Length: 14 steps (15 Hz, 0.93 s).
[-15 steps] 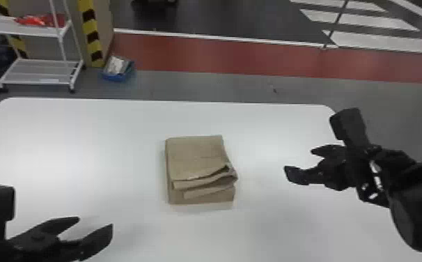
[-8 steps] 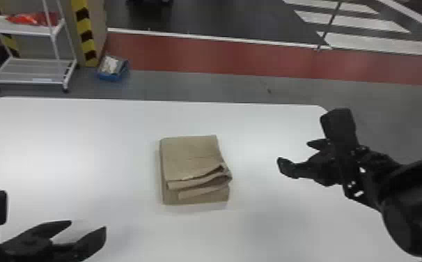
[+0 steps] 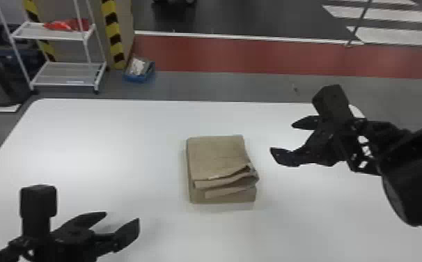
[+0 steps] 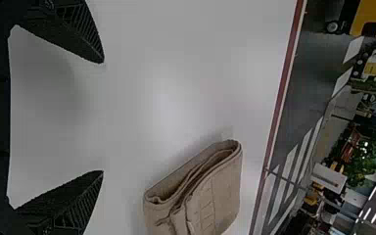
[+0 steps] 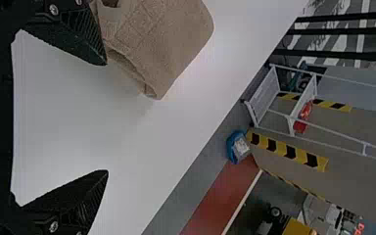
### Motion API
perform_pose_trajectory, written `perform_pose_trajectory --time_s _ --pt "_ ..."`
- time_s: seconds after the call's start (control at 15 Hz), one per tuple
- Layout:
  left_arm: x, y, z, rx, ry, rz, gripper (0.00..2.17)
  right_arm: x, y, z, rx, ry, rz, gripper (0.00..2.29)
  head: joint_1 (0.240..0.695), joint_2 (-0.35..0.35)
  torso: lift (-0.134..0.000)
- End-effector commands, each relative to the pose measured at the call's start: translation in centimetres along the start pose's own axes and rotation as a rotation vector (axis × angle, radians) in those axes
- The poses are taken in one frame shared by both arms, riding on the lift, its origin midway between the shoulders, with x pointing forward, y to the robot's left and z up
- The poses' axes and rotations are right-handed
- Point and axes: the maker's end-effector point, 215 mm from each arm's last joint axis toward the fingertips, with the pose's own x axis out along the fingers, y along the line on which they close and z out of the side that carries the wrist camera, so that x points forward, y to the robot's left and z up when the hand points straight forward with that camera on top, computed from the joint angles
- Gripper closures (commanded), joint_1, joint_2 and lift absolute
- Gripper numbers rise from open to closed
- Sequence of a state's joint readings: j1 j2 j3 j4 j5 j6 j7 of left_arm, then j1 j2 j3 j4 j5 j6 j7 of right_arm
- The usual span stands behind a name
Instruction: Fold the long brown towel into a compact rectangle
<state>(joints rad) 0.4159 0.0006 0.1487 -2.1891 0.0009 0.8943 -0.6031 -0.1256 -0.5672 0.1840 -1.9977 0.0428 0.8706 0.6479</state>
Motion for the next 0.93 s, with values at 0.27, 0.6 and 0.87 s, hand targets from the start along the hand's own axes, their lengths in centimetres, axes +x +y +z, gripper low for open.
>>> perform_pose_trajectory --time_s 0.27,0.6,0.87 --pt "0.4 1.0 1.6 0.027 -0.075 0.040 0.08 1.6 4.1 3.0 -0.257 0.063 0.215 0.12 0.695 -0.006 -0.120" --pt "0.4 1.3 3.0 0.032 -0.112 0.059 0.08 1.3 7.0 3.3 -0.415 0.151 0.368 0.13 0.695 0.035 -0.120" --pt "0.3 1.4 4.0 0.040 -0.142 0.068 0.08 2.1 8.0 2.8 -0.523 0.229 0.417 0.13 0.695 0.051 -0.120"
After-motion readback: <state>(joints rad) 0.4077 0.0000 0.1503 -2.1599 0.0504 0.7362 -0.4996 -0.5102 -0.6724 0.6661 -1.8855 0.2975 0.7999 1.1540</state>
